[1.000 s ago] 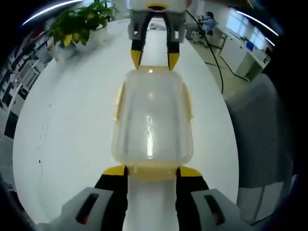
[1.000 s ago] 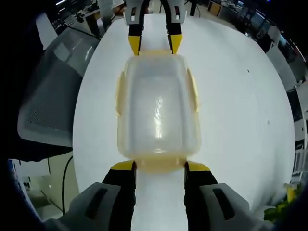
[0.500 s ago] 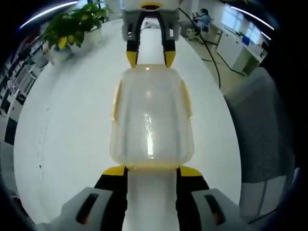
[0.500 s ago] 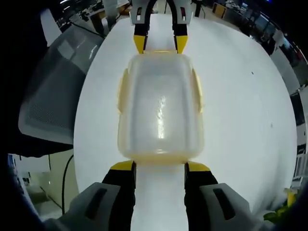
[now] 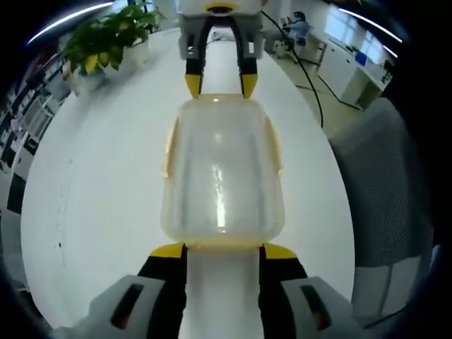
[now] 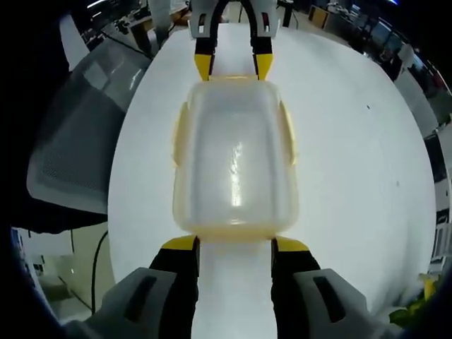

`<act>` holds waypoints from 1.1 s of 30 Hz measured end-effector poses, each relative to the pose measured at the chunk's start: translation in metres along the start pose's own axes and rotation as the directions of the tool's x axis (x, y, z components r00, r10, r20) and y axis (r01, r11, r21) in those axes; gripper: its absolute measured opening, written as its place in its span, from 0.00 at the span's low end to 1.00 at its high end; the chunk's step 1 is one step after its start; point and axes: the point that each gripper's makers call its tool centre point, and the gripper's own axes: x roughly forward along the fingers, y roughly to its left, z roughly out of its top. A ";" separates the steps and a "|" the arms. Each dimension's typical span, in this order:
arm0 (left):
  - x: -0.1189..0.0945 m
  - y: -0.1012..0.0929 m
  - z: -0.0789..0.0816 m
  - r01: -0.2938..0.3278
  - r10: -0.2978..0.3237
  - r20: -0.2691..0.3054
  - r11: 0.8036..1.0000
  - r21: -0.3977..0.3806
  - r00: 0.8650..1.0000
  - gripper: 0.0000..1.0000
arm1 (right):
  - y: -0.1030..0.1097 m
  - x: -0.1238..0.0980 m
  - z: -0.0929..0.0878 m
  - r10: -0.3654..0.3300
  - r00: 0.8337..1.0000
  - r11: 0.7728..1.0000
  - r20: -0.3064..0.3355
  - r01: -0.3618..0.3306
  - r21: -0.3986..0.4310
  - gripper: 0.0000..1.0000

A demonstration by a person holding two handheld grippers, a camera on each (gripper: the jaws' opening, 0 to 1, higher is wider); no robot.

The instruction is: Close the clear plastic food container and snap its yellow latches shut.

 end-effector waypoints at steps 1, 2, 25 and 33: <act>0.000 0.000 0.000 0.001 -0.001 -0.002 1.000 0.004 1.000 0.34 | 0.000 0.000 0.000 0.000 1.000 1.000 -0.001 0.000 -0.002 0.37; 0.000 0.000 -0.001 0.001 -0.001 -0.003 1.000 0.005 1.000 0.34 | 0.000 0.000 0.000 -0.001 1.000 1.000 -0.001 0.001 -0.007 0.37; -0.009 0.000 -0.011 -0.024 0.027 0.038 0.996 -0.084 0.999 0.35 | -0.001 -0.017 0.001 -0.031 0.991 0.972 0.127 0.000 0.237 0.37; -0.019 0.002 -0.005 -0.025 0.061 0.148 0.972 -0.235 0.987 0.34 | 0.005 -0.020 0.004 -0.037 0.981 0.950 0.190 -0.024 0.311 0.35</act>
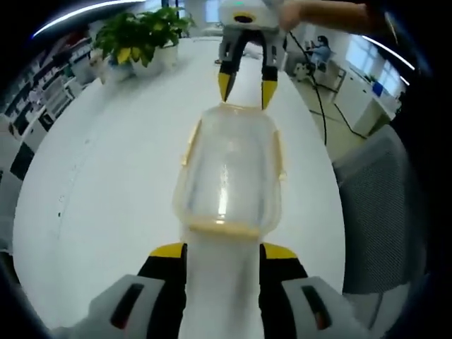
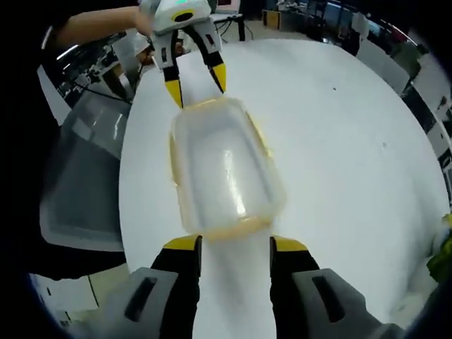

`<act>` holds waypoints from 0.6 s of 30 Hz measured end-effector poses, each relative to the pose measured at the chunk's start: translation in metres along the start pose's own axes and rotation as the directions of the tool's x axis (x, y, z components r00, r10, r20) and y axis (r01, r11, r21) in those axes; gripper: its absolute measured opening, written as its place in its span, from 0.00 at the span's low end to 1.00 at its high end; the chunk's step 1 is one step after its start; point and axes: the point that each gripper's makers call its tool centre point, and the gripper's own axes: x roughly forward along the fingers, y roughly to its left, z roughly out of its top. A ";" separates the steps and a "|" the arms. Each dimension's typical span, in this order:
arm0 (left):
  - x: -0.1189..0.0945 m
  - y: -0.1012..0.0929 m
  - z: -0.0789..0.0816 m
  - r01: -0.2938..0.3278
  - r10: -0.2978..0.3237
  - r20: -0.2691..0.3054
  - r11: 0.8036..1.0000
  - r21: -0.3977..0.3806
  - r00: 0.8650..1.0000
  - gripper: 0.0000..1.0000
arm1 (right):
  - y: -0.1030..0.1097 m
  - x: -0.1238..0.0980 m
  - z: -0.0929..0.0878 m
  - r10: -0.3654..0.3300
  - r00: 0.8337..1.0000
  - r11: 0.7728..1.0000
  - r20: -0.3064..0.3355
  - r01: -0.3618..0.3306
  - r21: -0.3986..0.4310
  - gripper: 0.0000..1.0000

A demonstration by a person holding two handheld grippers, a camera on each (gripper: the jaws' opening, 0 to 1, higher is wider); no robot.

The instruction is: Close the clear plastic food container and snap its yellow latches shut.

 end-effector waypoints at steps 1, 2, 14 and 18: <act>-0.001 -0.001 0.004 0.000 0.001 0.037 0.999 -0.034 0.999 0.34 | 0.000 0.000 0.001 0.002 1.000 1.000 0.015 -0.002 0.011 0.35; -0.002 -0.002 0.005 0.002 0.002 0.060 0.998 -0.065 0.998 0.34 | 0.001 0.000 0.002 0.002 1.000 1.000 0.028 -0.002 0.023 0.35; 0.003 -0.008 0.004 0.011 0.034 0.171 0.967 -0.253 0.985 0.33 | 0.009 0.001 0.003 -0.036 0.991 0.989 0.128 0.016 0.149 0.36; 0.005 -0.009 0.009 0.012 0.044 0.194 0.960 -0.281 0.980 0.30 | 0.011 0.001 0.003 -0.027 0.987 0.981 0.158 -0.004 0.192 0.34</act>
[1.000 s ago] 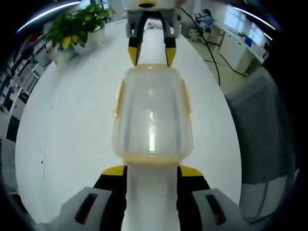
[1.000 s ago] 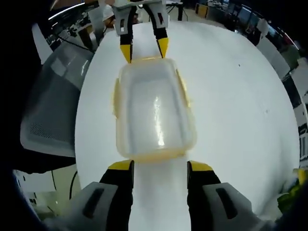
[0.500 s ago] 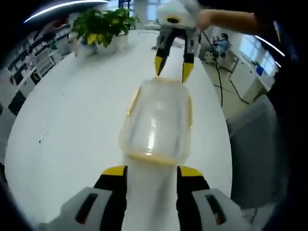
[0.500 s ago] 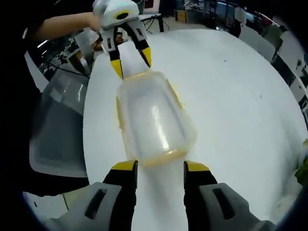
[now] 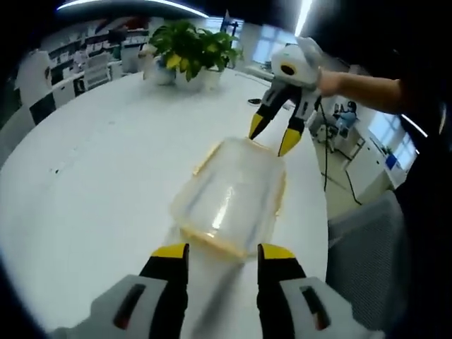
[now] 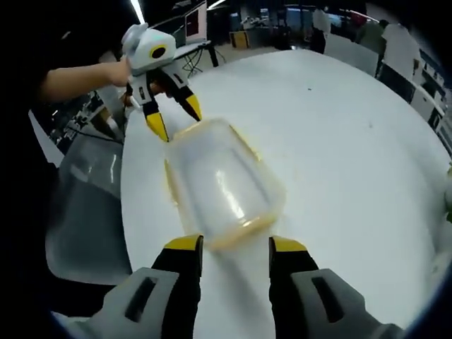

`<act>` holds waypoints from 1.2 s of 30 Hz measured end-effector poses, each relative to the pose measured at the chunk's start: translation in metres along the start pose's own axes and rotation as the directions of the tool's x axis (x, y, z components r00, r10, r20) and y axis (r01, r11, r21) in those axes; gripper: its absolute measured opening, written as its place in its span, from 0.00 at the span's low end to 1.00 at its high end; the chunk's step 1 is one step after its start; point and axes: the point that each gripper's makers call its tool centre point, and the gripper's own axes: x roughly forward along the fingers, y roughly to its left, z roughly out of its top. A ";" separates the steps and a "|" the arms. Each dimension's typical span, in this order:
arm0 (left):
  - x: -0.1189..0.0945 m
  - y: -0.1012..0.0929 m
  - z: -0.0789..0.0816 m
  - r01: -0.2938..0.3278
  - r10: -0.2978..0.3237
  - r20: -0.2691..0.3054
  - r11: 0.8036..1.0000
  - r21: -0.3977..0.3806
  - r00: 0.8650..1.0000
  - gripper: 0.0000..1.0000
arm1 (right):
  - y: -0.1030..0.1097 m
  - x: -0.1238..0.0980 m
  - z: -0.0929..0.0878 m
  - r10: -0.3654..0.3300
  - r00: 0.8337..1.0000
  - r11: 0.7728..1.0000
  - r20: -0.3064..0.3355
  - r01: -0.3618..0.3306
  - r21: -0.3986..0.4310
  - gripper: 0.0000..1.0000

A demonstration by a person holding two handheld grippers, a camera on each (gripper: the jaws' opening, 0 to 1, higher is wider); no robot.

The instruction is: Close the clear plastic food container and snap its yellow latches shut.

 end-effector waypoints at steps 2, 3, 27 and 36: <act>0.002 0.000 -0.002 -0.005 0.005 -0.002 1.000 -0.023 1.000 0.29 | 0.002 0.001 0.000 0.016 1.000 1.000 0.008 -0.016 0.015 0.32; 0.002 0.002 -0.002 -0.009 0.009 0.002 0.999 -0.047 1.000 0.28 | 0.004 0.001 0.001 0.025 1.000 0.999 0.011 -0.026 0.019 0.30; 0.004 -0.010 -0.001 0.073 -0.060 0.061 0.968 -0.239 0.996 0.18 | 0.011 0.010 0.001 0.150 0.985 0.978 0.087 -0.161 0.136 0.31; 0.000 -0.002 -0.003 0.022 0.001 0.072 0.946 -0.323 0.997 0.17 | 0.011 0.010 0.005 0.146 0.986 0.982 0.080 -0.154 0.106 0.29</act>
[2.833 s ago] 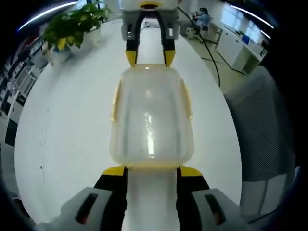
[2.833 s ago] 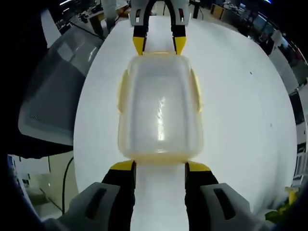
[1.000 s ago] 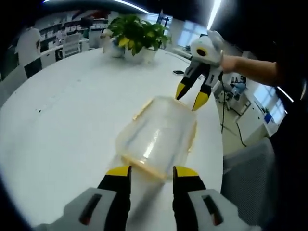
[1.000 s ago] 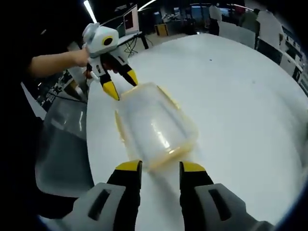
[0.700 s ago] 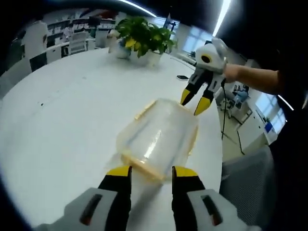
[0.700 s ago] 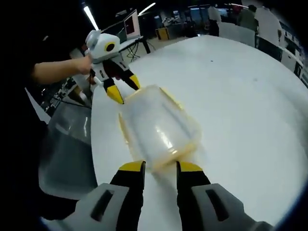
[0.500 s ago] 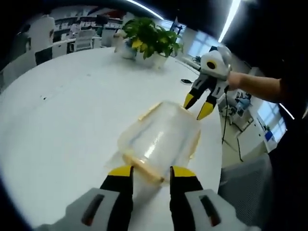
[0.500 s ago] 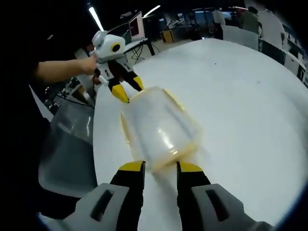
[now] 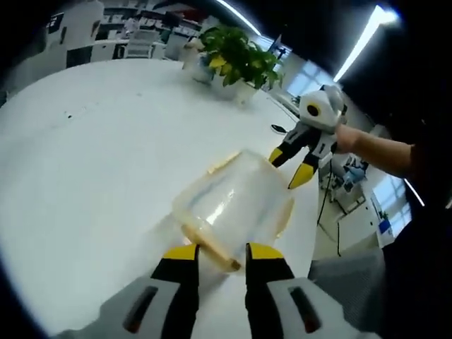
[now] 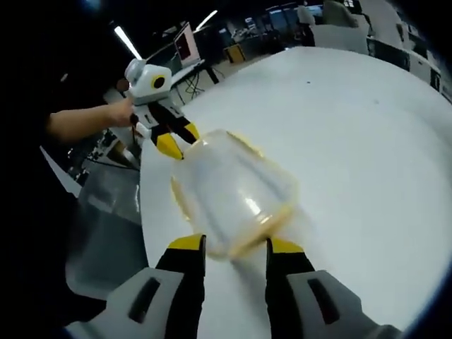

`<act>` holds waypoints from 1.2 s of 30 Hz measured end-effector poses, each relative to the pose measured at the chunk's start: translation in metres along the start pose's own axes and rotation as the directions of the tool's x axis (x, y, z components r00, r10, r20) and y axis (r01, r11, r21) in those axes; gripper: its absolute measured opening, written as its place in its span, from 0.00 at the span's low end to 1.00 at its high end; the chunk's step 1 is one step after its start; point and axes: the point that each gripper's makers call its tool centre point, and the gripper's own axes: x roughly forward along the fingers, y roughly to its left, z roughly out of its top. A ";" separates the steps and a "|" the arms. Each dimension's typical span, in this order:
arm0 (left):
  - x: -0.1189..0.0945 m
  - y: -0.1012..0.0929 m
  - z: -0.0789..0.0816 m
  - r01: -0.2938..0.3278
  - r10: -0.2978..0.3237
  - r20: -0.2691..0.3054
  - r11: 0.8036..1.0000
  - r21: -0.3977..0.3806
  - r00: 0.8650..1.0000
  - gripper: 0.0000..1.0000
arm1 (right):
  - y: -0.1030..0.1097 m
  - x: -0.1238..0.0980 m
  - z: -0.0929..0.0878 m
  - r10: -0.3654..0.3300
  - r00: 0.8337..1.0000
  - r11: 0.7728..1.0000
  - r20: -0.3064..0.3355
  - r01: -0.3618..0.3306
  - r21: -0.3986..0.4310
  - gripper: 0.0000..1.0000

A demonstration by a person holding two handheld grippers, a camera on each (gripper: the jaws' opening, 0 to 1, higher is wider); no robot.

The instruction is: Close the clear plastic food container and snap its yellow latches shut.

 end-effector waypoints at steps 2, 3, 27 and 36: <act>0.000 -0.003 0.001 0.000 0.000 -0.002 1.000 -0.018 1.000 0.17 | 0.003 0.000 -0.008 0.014 0.999 0.999 -0.046 -0.015 -0.029 0.27; -0.003 -0.003 0.001 -0.004 0.004 -0.011 1.000 -0.001 1.000 0.17 | 0.006 0.004 -0.012 0.015 0.998 0.999 -0.064 -0.017 -0.038 0.27; 0.003 -0.001 -0.003 -0.066 0.066 -0.028 0.998 0.000 0.997 0.19 | -0.001 0.000 -0.004 -0.066 0.997 0.998 -0.037 0.067 0.008 0.29; 0.006 0.001 -0.001 -0.072 0.072 -0.033 0.997 0.011 0.997 0.19 | -0.001 -0.001 -0.004 -0.076 0.997 0.997 -0.028 0.076 0.023 0.29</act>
